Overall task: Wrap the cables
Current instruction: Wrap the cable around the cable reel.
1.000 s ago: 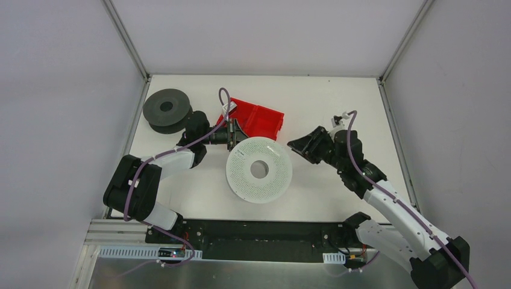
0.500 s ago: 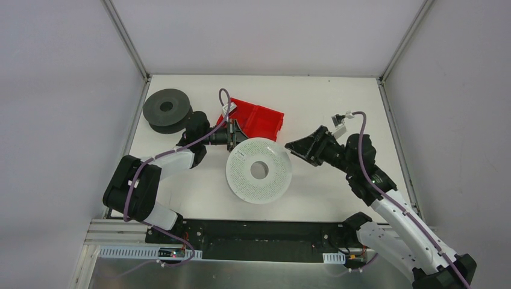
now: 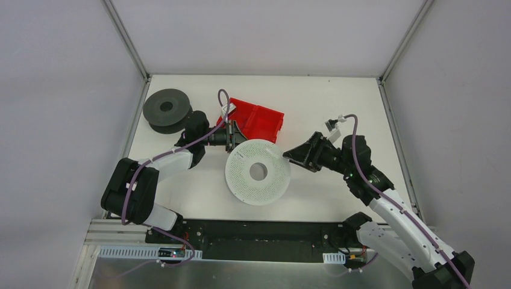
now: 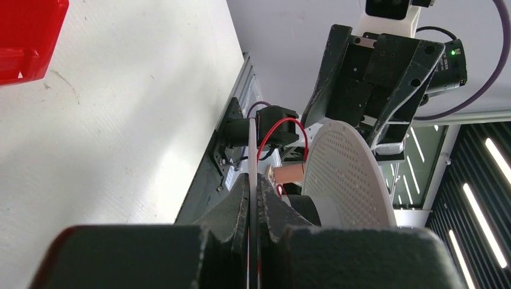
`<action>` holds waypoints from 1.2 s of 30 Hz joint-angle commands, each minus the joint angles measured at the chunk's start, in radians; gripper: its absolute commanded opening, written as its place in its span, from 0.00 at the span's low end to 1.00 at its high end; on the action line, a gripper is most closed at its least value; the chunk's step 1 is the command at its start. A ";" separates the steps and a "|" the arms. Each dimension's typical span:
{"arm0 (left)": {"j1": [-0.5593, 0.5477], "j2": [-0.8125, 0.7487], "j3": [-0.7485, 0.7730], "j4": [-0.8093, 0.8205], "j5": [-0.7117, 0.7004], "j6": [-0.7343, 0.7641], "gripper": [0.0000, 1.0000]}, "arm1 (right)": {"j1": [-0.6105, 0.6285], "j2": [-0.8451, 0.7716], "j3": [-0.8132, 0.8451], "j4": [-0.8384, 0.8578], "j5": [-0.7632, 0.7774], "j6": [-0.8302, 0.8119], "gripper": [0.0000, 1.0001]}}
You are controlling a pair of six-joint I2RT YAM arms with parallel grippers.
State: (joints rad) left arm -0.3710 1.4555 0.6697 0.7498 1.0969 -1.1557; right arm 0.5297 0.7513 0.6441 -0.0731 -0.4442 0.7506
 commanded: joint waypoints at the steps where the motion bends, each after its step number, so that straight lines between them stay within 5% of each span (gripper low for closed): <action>1: 0.010 -0.050 0.050 0.006 0.027 0.011 0.00 | -0.003 0.024 -0.004 0.062 -0.095 0.019 0.62; 6: 0.009 -0.036 0.047 -0.018 0.022 0.046 0.00 | 0.007 0.065 -0.121 0.320 -0.190 0.117 0.56; 14: 0.009 -0.027 0.018 0.042 0.014 0.010 0.00 | 0.007 0.106 -0.169 0.463 -0.218 0.188 0.47; 20: 0.009 -0.014 -0.004 0.115 0.018 -0.047 0.00 | 0.006 0.146 -0.234 0.652 -0.228 0.290 0.27; 25: 0.010 0.009 -0.005 0.162 0.033 -0.082 0.00 | 0.006 0.127 -0.248 0.691 -0.205 0.311 0.00; 36: 0.030 -0.002 -0.024 0.166 0.076 -0.071 0.14 | 0.003 0.062 -0.285 0.697 -0.109 0.299 0.00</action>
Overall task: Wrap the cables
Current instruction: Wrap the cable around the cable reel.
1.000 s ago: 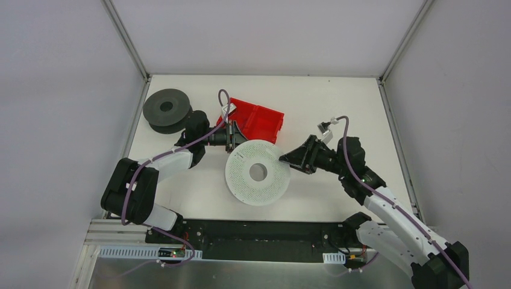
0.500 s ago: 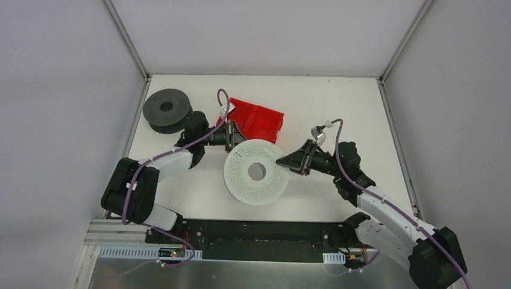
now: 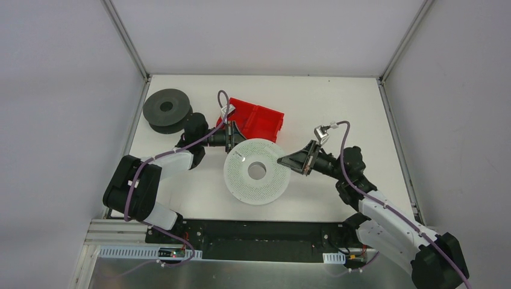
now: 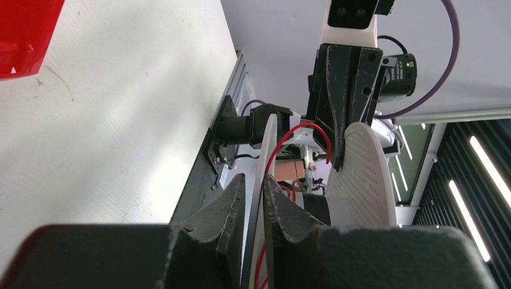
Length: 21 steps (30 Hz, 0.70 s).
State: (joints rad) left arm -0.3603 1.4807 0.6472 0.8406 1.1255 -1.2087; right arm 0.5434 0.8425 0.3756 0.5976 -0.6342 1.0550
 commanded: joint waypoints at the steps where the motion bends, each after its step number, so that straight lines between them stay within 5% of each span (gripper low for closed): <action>1: 0.021 -0.031 0.000 0.077 0.048 -0.020 0.14 | -0.012 -0.038 -0.020 0.031 0.085 -0.004 0.00; 21: 0.033 -0.097 0.008 0.116 0.064 -0.100 0.27 | -0.027 -0.109 -0.036 0.034 0.090 -0.002 0.00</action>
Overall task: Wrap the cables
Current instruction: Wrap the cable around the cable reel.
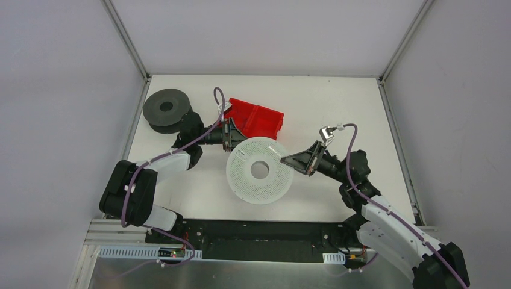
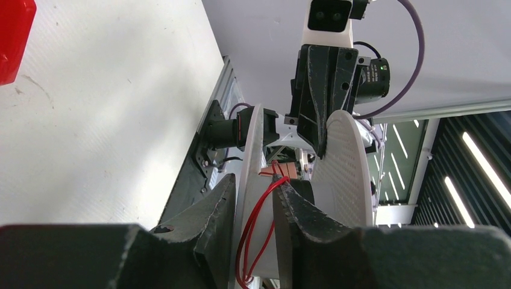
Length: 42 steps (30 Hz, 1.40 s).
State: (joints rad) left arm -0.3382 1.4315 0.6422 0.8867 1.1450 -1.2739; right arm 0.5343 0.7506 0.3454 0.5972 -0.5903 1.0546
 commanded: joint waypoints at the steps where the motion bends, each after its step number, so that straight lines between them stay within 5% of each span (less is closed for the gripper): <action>1: 0.012 -0.051 0.014 0.068 0.045 -0.035 0.27 | -0.019 -0.024 -0.007 0.035 0.048 0.000 0.00; 34: 0.044 -0.239 0.003 -0.240 0.059 0.086 0.50 | -0.080 -0.143 -0.011 -0.016 0.071 0.028 0.00; 42: 0.052 -0.257 0.041 -0.329 0.066 0.157 0.62 | -0.119 -0.135 0.002 -0.016 0.052 0.043 0.00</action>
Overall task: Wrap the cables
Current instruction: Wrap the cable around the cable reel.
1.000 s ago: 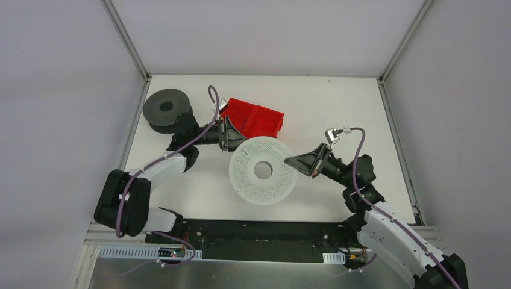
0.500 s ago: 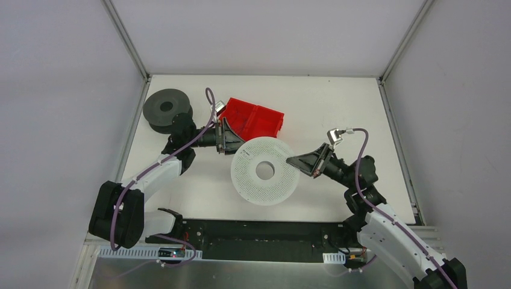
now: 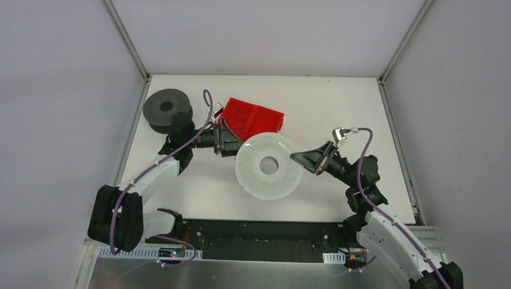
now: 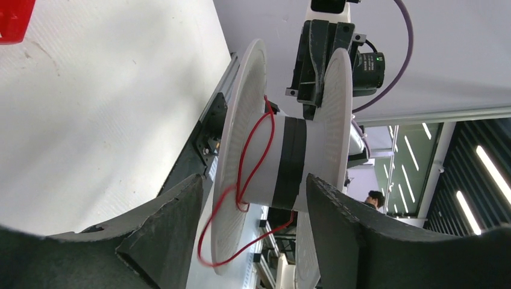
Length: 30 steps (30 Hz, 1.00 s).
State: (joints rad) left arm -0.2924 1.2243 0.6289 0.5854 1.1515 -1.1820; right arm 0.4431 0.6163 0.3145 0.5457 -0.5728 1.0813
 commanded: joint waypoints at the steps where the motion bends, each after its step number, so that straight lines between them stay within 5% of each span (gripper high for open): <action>1: 0.009 -0.053 0.064 -0.066 0.063 0.093 0.63 | -0.033 -0.002 0.035 0.036 0.034 0.020 0.00; 11: 0.080 -0.077 0.103 -0.205 0.081 0.170 0.63 | -0.078 0.014 0.052 0.036 0.011 0.030 0.00; 15: 0.093 -0.100 0.148 -0.417 0.019 0.321 0.62 | -0.092 0.020 0.052 0.036 0.010 0.039 0.00; 19: 0.094 -0.151 0.169 -0.704 -0.219 0.467 0.60 | -0.100 0.030 0.065 -0.003 0.027 0.049 0.00; 25: 0.062 -0.320 -0.030 -0.729 -0.517 0.365 0.55 | -0.105 0.030 0.132 -0.175 0.086 -0.010 0.00; 30: -0.169 -0.429 -0.118 -0.754 -0.745 0.378 0.50 | -0.106 0.011 0.147 -0.301 0.152 -0.065 0.00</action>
State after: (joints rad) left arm -0.2874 0.8665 0.5545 -0.1253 0.6662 -0.8215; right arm 0.3454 0.6575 0.3954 0.2886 -0.4816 1.0466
